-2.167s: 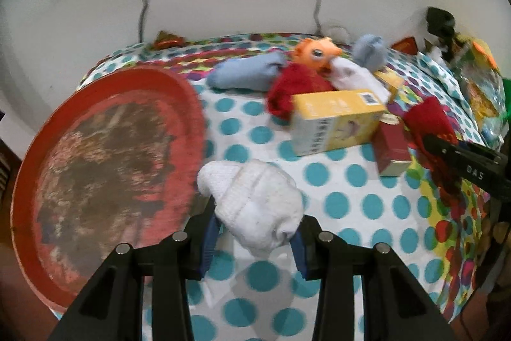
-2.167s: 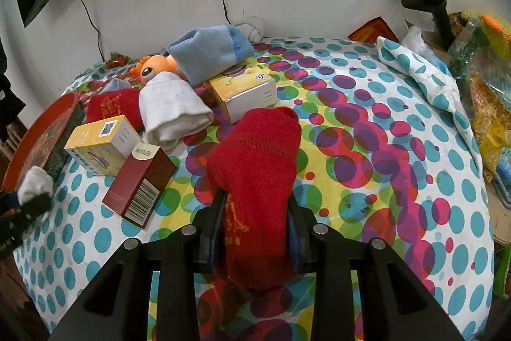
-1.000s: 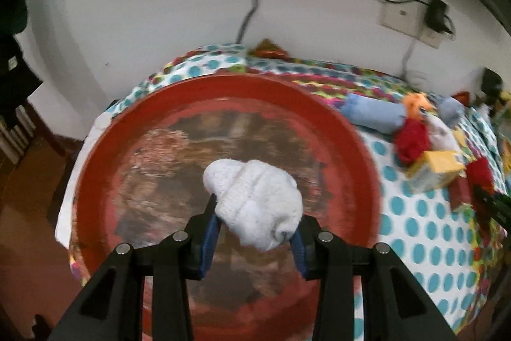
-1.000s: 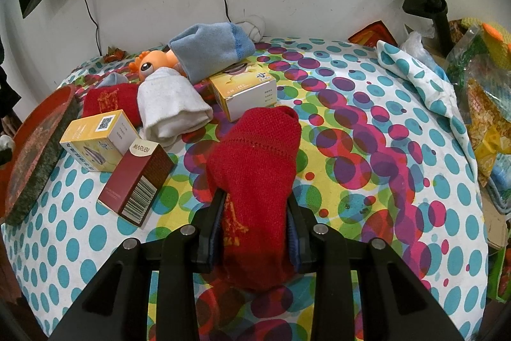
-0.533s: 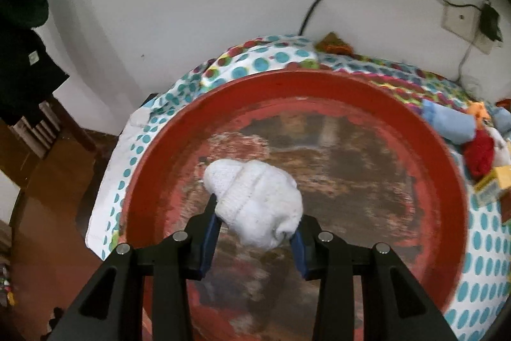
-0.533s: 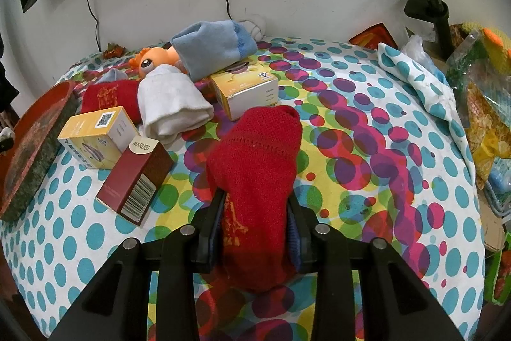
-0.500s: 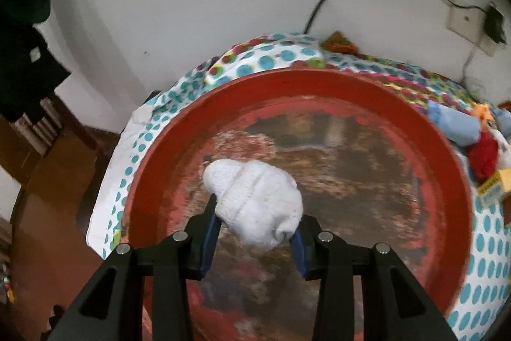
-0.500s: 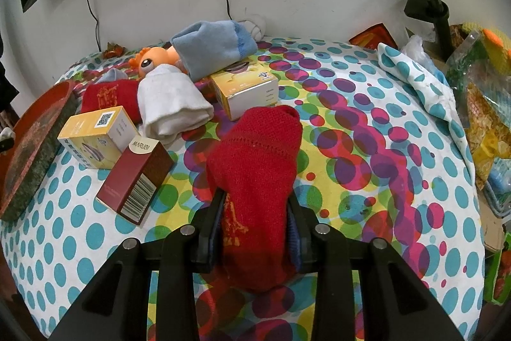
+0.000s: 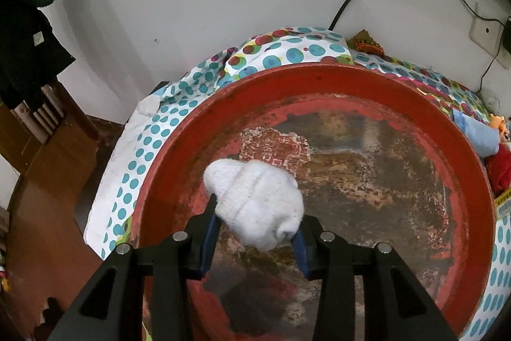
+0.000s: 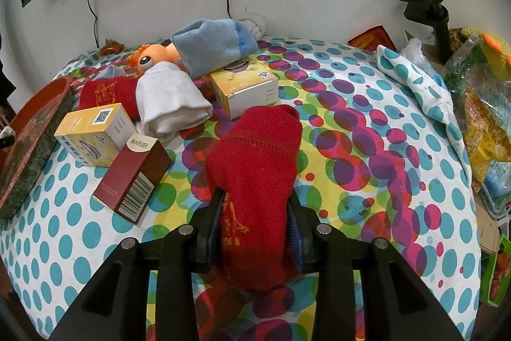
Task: Organize objects
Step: 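Carry the white sock over the red tray and release it with the left gripper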
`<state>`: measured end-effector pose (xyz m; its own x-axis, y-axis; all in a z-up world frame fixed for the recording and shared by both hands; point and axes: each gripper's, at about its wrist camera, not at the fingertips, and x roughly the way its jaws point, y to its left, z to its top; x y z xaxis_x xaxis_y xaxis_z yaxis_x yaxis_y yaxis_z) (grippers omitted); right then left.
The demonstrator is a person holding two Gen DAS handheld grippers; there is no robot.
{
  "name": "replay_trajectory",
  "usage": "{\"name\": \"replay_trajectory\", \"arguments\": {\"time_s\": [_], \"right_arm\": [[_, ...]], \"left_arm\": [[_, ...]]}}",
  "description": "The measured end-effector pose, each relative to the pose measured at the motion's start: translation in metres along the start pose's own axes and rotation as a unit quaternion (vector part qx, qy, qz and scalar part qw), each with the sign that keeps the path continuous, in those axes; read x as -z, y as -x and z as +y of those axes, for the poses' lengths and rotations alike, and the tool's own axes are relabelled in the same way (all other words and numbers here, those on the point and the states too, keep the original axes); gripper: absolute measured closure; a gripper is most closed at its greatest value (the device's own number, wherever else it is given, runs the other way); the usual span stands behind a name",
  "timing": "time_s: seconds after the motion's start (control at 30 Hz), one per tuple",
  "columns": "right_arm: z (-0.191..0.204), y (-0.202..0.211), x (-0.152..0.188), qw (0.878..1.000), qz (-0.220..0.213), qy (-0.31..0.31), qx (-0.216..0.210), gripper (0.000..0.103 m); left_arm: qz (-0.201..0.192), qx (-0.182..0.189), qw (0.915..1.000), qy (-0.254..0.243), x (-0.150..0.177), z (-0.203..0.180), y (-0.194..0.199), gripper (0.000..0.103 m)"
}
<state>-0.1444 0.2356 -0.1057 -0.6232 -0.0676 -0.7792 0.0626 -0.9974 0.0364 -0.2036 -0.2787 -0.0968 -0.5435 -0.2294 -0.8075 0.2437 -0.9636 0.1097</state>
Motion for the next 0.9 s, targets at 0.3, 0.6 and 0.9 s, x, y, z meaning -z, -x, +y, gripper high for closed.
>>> {"name": "replay_trajectory", "arguments": {"time_s": [0.3,0.6,0.9], "right_arm": [[-0.002,-0.001,0.0,1.0,0.001,-0.001,0.008,0.065],[-0.003,-0.001,0.0,1.0,0.001,0.0,0.013,0.065],[-0.001,0.001,0.001,1.0,-0.001,0.006,0.023,0.066]], "left_arm": [[-0.004,0.006,0.9998,-0.017,0.002,-0.006,0.007,0.047],[-0.044,0.02,0.9985,-0.028,0.011,-0.015,0.05,0.038],[-0.073,0.034,0.9967,-0.004,0.045,-0.023,0.078,0.038]]}}
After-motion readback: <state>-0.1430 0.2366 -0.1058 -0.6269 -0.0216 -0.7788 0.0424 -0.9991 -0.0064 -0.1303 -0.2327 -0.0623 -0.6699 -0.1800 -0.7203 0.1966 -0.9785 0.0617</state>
